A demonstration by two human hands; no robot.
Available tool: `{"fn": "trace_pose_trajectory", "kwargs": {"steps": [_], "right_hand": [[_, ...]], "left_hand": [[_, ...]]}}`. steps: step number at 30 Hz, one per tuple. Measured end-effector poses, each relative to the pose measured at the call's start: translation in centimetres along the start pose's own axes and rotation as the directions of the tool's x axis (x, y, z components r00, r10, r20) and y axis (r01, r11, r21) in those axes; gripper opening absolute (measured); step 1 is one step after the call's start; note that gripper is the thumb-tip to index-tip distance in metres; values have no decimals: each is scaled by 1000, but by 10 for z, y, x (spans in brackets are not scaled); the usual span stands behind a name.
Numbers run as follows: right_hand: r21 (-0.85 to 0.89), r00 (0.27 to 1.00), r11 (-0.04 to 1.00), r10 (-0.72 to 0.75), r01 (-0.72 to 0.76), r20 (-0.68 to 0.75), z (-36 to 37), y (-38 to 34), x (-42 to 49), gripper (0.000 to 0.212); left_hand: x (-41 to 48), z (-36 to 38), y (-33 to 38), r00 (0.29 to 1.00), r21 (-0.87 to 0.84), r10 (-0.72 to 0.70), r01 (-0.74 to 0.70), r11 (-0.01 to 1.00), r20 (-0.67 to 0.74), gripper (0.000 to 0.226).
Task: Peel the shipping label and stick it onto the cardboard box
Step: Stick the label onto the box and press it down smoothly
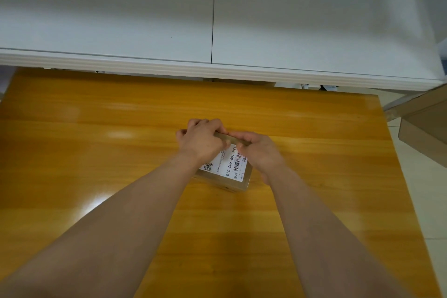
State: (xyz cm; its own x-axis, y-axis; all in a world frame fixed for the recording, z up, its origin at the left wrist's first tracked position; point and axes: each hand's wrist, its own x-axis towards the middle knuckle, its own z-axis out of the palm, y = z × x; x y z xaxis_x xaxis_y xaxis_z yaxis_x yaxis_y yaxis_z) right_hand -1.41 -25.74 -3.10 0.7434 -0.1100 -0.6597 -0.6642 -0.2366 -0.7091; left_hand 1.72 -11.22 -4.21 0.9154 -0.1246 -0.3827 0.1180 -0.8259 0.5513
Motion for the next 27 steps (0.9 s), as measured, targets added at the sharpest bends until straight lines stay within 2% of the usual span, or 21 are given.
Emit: {"fn": "trace_pose_trajectory", "kwargs": {"steps": [2,5,8,10,12,14,15,17,20,24,27], "right_hand": [[-4,1000,1000,-5,5,-8,2,1,0,35],[-54,1000,998,-17,17,-11,-1,0,-2,34],[-48,996,997,-51,55,71,-12,2,-5,35],[-5,977,998,-53,56,206,-21,8,-4,53],[-63,950,996,-46,68,308,-24,12,-3,82],[-191,943,972,-66,134,325,-22,12,-1,100],[-239,943,957,-81,163,322,-21,10,-1,102],[-272,949,946,-89,175,303,-20,7,-2,97],[-230,963,965,-65,128,263,-22,7,0,80],[-182,974,980,-44,86,224,-23,3,1,57],[-164,979,985,-23,57,204,-23,2,2,50]], "left_hand": [[1,0,1,999,-75,-25,23,997,-22,4],[1,-1,2,999,-138,-44,44,989,-2,5],[1,-6,0,998,-79,-24,28,996,55,11],[1,-10,0,989,47,3,-10,999,149,32],[-1,-10,2,980,157,8,-40,987,197,58],[-3,-6,5,986,208,-11,-23,978,165,69],[-4,-3,6,990,228,-24,-9,974,138,71],[-5,2,9,995,256,-37,13,967,91,72],[-5,5,10,997,218,-52,38,975,59,65],[-4,5,10,996,154,-81,74,985,39,48],[-1,5,9,996,127,-85,80,989,37,40]]}}
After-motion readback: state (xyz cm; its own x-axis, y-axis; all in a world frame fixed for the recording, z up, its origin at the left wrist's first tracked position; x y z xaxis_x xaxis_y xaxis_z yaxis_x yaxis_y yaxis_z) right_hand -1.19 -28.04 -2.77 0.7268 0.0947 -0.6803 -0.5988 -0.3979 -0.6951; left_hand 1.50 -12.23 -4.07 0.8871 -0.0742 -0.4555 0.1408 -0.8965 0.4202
